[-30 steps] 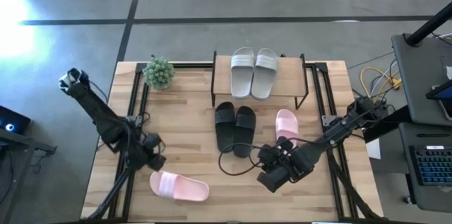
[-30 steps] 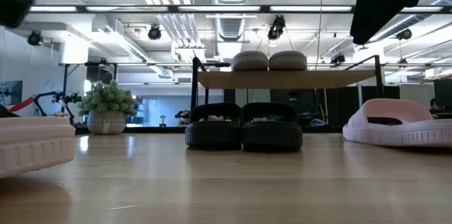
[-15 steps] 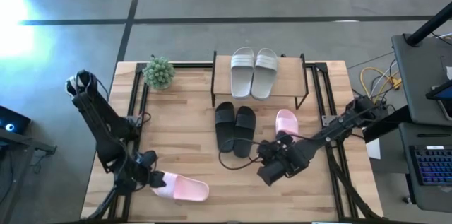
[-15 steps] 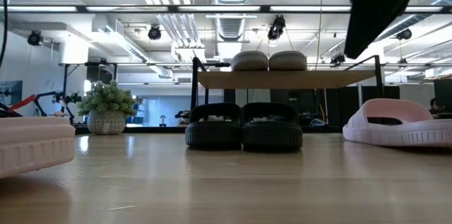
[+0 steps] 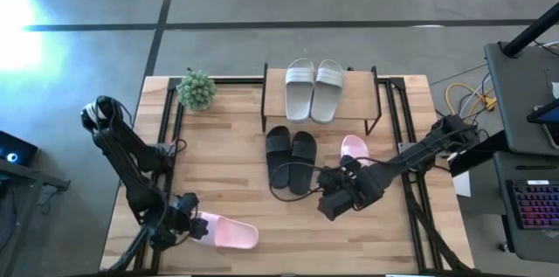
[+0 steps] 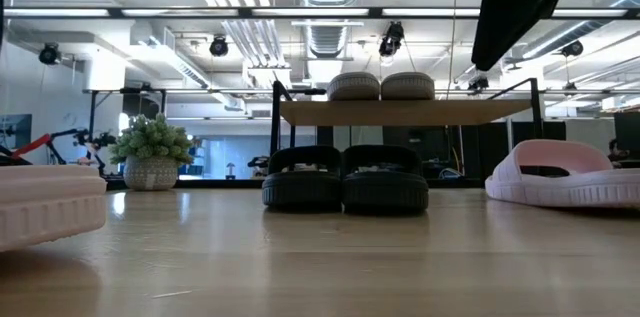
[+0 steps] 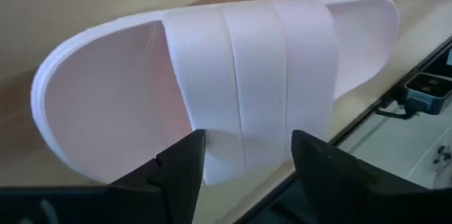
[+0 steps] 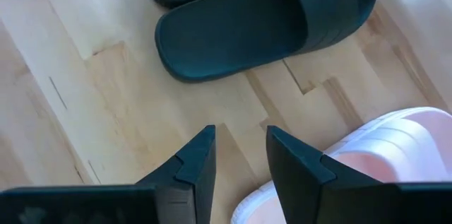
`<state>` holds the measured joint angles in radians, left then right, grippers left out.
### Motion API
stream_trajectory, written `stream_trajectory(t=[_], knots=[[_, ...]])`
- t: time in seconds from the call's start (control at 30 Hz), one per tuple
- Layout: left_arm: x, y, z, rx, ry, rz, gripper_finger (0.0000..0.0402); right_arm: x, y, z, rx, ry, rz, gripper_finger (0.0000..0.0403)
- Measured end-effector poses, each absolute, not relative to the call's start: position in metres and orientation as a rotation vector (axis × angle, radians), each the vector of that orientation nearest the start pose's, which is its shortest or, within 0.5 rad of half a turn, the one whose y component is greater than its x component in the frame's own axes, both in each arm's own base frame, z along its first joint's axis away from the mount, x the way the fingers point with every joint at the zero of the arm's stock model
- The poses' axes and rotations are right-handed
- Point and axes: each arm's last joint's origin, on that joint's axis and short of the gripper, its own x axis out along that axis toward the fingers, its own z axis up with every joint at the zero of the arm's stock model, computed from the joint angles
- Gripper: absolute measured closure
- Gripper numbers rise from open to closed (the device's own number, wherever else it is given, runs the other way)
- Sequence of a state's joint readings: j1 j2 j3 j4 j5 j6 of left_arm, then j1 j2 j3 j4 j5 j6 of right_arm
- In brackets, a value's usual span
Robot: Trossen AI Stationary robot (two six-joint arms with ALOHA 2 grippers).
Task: Pick and place slides into the shelf
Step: Move the left pink slipper to the top right of the table
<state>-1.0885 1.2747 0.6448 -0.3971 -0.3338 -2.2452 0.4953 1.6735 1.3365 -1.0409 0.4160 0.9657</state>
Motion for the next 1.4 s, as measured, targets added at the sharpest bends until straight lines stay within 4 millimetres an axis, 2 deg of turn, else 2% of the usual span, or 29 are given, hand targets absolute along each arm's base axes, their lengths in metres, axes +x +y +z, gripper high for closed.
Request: stream_trajectory(t=[0.2,0.47,0.6,0.87,1.17,1.27,1.4], knots=[[0.116,-0.200,0.168,-1.339,1.012,0.451,0.0202,0.284,0.138,0.250,0.240,1.105,-0.515,0.0287],[0.110,-0.194,0.177,-1.327,1.046,0.421,0.0202,0.284,0.137,0.250,0.227,1.110,-0.507,0.0287],[0.108,-0.190,0.177,-1.300,1.048,0.446,0.0202,0.285,0.136,0.250,0.228,1.110,-0.510,0.0287],[0.109,-0.193,0.171,-1.288,1.068,0.454,0.0202,0.285,0.136,0.250,0.237,1.107,-0.515,0.0287],[0.117,-0.199,0.154,-1.435,0.884,0.328,0.0202,0.286,0.132,0.249,0.228,1.117,-0.519,0.0287],[0.119,-0.201,0.153,-1.448,0.853,0.312,0.0202,0.287,0.131,0.248,0.223,1.122,-0.515,0.0287],[0.122,-0.203,0.157,-1.428,0.773,0.203,0.0210,0.287,0.131,0.248,0.215,1.125,-0.509,0.0287]])
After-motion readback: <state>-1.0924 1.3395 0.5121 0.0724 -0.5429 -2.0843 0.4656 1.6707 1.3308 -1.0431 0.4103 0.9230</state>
